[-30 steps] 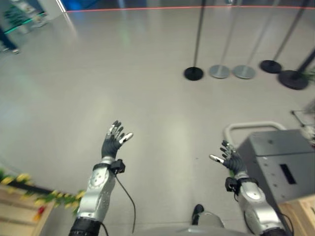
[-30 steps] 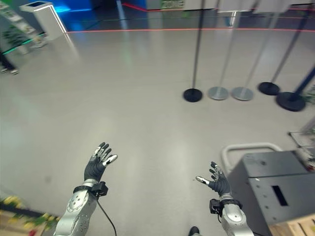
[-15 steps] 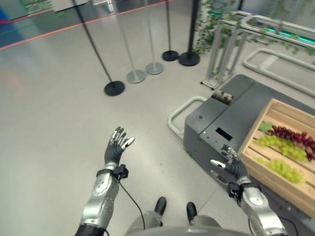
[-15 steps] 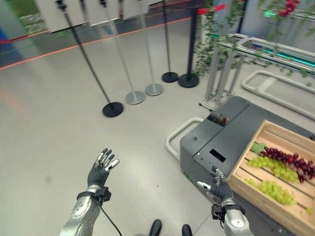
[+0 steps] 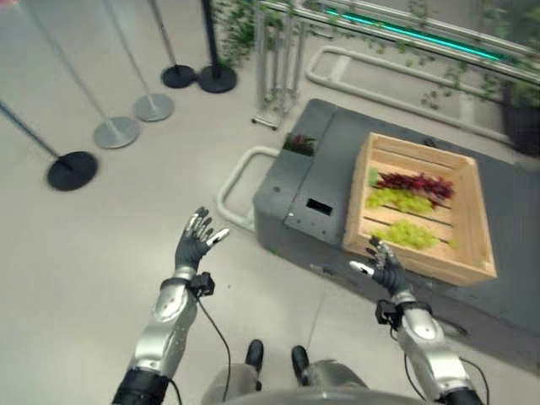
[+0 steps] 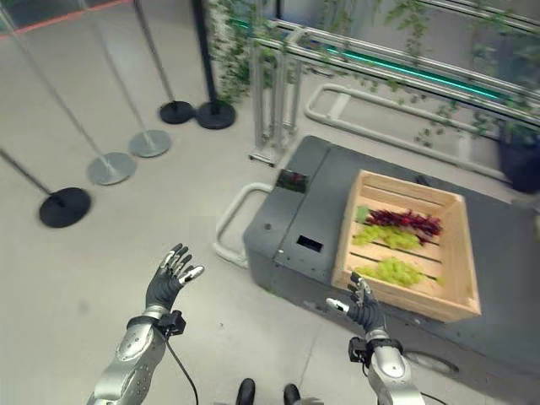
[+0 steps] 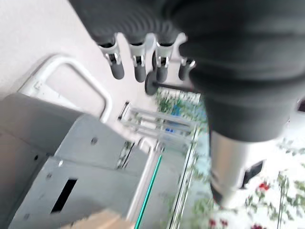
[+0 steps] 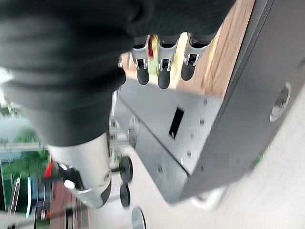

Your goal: Pick up the fruits from the basket on one side to the basket on the other side

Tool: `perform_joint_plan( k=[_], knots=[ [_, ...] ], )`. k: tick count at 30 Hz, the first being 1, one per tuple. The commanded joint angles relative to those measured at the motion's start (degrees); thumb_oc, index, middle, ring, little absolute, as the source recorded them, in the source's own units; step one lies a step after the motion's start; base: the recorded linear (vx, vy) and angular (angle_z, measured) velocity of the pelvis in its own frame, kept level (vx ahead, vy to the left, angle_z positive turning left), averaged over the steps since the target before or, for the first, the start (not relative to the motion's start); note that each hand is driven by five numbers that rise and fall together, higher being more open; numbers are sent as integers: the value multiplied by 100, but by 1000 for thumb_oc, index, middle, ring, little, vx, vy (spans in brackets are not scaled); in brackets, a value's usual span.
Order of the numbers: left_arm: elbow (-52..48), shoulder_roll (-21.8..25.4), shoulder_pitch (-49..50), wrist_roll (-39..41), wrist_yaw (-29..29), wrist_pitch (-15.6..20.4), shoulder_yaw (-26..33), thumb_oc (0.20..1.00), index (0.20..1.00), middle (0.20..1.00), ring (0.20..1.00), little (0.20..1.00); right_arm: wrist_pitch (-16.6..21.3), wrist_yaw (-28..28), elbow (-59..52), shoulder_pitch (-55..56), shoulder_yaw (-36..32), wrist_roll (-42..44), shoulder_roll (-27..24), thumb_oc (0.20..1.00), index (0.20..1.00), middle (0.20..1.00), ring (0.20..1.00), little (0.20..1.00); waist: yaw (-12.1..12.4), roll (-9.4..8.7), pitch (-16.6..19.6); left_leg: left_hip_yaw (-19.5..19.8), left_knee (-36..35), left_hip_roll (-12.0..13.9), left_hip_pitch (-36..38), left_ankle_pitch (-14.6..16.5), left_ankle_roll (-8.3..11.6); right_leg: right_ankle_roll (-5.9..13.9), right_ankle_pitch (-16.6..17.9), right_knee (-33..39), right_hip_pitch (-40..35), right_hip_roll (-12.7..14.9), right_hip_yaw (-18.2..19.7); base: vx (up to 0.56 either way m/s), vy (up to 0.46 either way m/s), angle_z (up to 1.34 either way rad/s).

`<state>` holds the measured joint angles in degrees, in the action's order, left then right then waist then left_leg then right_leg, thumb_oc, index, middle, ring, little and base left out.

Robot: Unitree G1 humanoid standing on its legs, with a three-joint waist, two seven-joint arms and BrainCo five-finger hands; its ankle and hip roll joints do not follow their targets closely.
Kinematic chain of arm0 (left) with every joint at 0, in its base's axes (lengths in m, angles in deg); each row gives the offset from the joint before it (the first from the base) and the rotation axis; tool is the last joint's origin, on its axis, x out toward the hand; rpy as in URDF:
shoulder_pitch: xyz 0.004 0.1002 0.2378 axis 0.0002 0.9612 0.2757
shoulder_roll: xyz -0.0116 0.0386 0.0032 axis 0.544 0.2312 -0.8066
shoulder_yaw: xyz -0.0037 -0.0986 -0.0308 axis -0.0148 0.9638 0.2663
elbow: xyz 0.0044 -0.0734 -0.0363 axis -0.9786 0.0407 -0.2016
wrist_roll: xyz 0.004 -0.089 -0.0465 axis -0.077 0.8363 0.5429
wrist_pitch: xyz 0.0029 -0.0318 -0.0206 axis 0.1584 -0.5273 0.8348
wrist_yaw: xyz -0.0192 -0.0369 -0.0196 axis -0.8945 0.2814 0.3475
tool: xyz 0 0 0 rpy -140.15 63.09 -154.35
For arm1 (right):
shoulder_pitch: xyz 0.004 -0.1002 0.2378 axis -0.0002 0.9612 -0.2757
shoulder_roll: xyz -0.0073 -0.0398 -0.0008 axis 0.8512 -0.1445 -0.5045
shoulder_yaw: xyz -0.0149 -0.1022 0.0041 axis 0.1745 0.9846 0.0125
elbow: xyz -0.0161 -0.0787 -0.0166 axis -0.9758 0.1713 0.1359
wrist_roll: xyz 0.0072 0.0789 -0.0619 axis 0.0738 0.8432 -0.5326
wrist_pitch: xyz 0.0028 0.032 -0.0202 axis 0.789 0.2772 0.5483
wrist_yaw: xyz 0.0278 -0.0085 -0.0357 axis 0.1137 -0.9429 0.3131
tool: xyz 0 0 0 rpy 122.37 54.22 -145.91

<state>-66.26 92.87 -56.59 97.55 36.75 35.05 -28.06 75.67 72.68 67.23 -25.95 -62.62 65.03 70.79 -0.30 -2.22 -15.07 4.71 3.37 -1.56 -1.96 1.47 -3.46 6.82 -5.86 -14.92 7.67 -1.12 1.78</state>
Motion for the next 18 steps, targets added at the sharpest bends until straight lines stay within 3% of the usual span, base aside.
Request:
perform_joint_plan(
  k=[1, 2, 3, 4, 5, 9, 13, 14, 18],
  knots=[
    [-455, 12, -70, -145, -122, 256, 184, 1000, 1000, 1000, 1000, 1000, 327, 169, -594, -10, -254, 184, 16, 1000, 1000, 1000, 1000, 1000, 121, 77, 246, 243, -837, 550, -184, -407, 652, 166, 9, 397, -236, 987, -916, -8, -59, -109],
    [-450, 13, -75, -144, -122, 259, 183, 1000, 1000, 1000, 1000, 1000, 326, 170, -595, -12, -255, 184, 17, 1000, 1000, 1000, 1000, 1000, 136, 78, 243, 227, -837, 554, -177, -402, 650, 168, 30, 432, -252, 980, -904, -6, -110, -120],
    [-422, -4, -136, -87, -170, 273, 168, 1000, 1000, 1000, 1000, 1000, 353, 250, -586, -72, -325, 184, 24, 1000, 1000, 1000, 1000, 1000, 117, 39, 253, -63, -837, 648, -129, -291, 734, 285, 450, 936, -242, 1353, -1079, 9, -60, -92],
    [-416, -4, -142, -86, -169, 275, 167, 1000, 1000, 1000, 1000, 1000, 351, 252, -589, -73, -326, 184, 25, 1000, 1000, 1000, 1000, 1000, 132, 38, 248, -80, -837, 648, -119, -283, 731, 291, 472, 973, -260, 1350, -1068, 32, -140, -109],
    [-380, -21, -152, -84, -176, 262, 181, 1000, 1000, 1000, 1000, 1000, 337, 275, -591, -108, -340, 116, 41, 1000, 1000, 1000, 1000, 1000, 99, 8, 247, -306, -837, 738, -11, -188, 806, 439, 845, 1327, -187, 1666, -1311, 32, -72, -73],
    [-339, -35, -125, -137, -148, 294, 221, 1000, 1000, 1000, 1000, 1000, 302, 258, -659, -78, -408, -29, 66, 1000, 1000, 1000, 1000, 1000, -29, -33, 259, -594, -837, 758, 274, -20, 854, 616, 1231, 1548, -91, 1832, -1277, 101, -104, -52],
    [-296, -126, 26, -115, -93, 266, 276, 1000, 1000, 1000, 1000, 1000, 268, 176, -642, 34, -375, -48, 47, 1000, 1000, 1000, 1000, 1000, -78, -51, 359, -858, -837, 853, 590, 90, 981, 634, 1226, 1708, -312, 1824, -1643, 151, -238, -28],
    [-283, -223, 137, -18, -19, 255, 301, 1000, 1000, 1000, 1000, 1000, 234, 144, -630, 47, -349, -133, -80, 1000, 1000, 1000, 1000, 1000, -101, 43, 402, -912, -709, 990, 625, 77, 1050, 578, 1144, 1865, -505, 1686, -1711, 70, -166, -54],
    [-281, -365, 132, 211, -26, 275, 274, 1000, 1000, 1000, 1000, 1000, 244, 123, -713, -3, -347, -20, -285, 1000, 1000, 1000, 1000, 1000, -193, 234, 241, -891, -80, 1014, 392, 204, 1065, 401, 832, 1465, -430, 1618, -1675, 10, -193, -33]
  ],
)
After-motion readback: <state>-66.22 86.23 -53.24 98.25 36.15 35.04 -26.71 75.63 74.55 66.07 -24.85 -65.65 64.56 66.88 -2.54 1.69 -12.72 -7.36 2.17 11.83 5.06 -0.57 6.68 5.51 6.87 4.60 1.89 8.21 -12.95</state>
